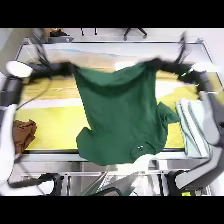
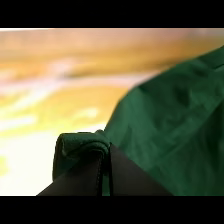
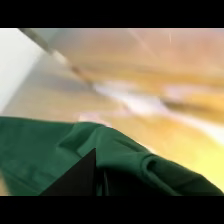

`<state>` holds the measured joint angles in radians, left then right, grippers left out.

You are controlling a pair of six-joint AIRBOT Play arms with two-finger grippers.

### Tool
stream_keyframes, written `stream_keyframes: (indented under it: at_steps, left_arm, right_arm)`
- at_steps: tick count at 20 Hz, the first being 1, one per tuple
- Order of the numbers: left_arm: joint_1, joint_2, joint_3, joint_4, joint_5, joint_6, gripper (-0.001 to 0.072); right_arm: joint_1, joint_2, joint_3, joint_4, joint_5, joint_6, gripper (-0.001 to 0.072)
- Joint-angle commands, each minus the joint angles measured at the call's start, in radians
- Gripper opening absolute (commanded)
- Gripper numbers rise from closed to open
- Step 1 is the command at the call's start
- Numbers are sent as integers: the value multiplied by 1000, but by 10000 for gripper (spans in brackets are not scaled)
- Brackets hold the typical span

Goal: Fold the shirts.

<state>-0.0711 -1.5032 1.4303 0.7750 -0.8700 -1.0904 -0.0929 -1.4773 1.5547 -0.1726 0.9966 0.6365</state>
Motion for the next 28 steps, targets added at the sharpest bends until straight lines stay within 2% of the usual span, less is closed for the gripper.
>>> stream_keyframes:
  at_steps: [1, 2, 3, 4, 6, 11, 12, 13, 14, 17, 18, 20, 22, 24, 28]
  left_arm:
    - [35, -317, 19, -32, -68, 2, 16]
    - [42, -374, 61, -54, -95, 2, 16]
    - [48, -419, 106, -66, -122, 1, 16]
    - [50, -449, 147, -69, -145, 1, 16]
    - [51, -495, 230, -68, -194, -3, 17]
    - [58, -537, 373, -58, -252, -18, 25]
    - [66, -537, 390, -58, -253, -18, 261]
    - [73, -537, 405, -58, -253, -18, 611]
    - [83, -537, 418, -58, -253, -18, 639]
    - [112, -537, 428, -58, -256, -18, 639]
    - [116, -537, 427, -56, -258, -18, 640]
    - [125, -537, 436, -26, -274, -17, 640]
    - [142, -537, 470, 36, -291, -18, 640]
    - [162, -537, 513, 45, -314, -18, 640]
    - [190, -537, 591, 43, -360, -28, 640]
  right_arm:
    - [37, -229, -23, 91, -42, -77, 18]
    - [48, -256, -7, 90, -68, -77, 39]
    - [49, -263, 3, 90, -77, -77, 182]
    - [45, -258, 11, 86, -74, -77, 272]
    - [11, -221, 23, 59, -20, -36, 273]
    - [-192, -2, 23, -255, 218, 298, 272]
    - [-239, 48, 23, -323, 255, 349, 273]
    - [-280, 95, 22, -390, 295, 394, 273]
    - [-312, 140, 12, -455, 333, 439, 273]
    - [-373, 322, -154, -668, 417, 570, 274]
    - [-383, 404, -261, -742, 420, 621, 323]
    - [-385, 564, -483, -887, 423, 737, 595]
    - [-385, 703, -695, -922, 415, 805, 603]
    - [-385, 803, -876, -900, 379, 812, 602]
    - [-383, 864, -1105, -877, 304, 811, 602]
